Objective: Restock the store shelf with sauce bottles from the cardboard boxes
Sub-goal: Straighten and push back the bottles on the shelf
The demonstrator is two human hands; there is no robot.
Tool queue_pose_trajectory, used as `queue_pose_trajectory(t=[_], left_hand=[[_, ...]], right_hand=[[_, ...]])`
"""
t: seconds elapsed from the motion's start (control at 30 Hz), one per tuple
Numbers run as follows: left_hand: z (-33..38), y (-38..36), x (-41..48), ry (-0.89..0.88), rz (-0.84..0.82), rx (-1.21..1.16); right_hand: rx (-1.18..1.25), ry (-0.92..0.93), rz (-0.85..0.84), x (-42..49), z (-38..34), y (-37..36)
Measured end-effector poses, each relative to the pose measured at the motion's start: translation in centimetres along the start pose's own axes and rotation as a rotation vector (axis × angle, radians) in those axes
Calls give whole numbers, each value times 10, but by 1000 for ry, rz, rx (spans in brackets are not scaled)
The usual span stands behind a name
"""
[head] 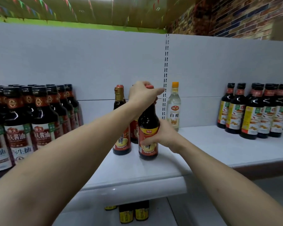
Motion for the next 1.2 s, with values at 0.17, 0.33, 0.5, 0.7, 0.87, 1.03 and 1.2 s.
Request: queue_pose_trajectory(t=[0.17,0.33,0.5,0.7,0.87,1.03,1.2], left_hand=[[-3,3,5,5,54,87],[-1,10,7,-117,219,283],[8,20,-6,-352,355,657],[-2,47,-15,-583,334,899],[1,50,-6,-510,386,1071],[-7,47,3,-432,358,1005],[-9,44,13,-405,381,1065]], right_hand=[[27,0,-56,5,6,0],[77,21,-72,8,10,-5],[121,47,-118,8,7,-13],[-39,36,-99,0,26,-8],[-89,-12,2,5,34,-14],[-21,-24,-1,6,39,-16],[-22,-12,52,11,44,-17]])
Point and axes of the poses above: each hand's wrist, its own x-axis towards the middle knuckle, its own y-axis out of the back of the hand, z = x × y, the point moved 6 cm from there along x, towards the middle knuckle, and after that the axes turned 12 degrees about y, right-handed, at the moved point
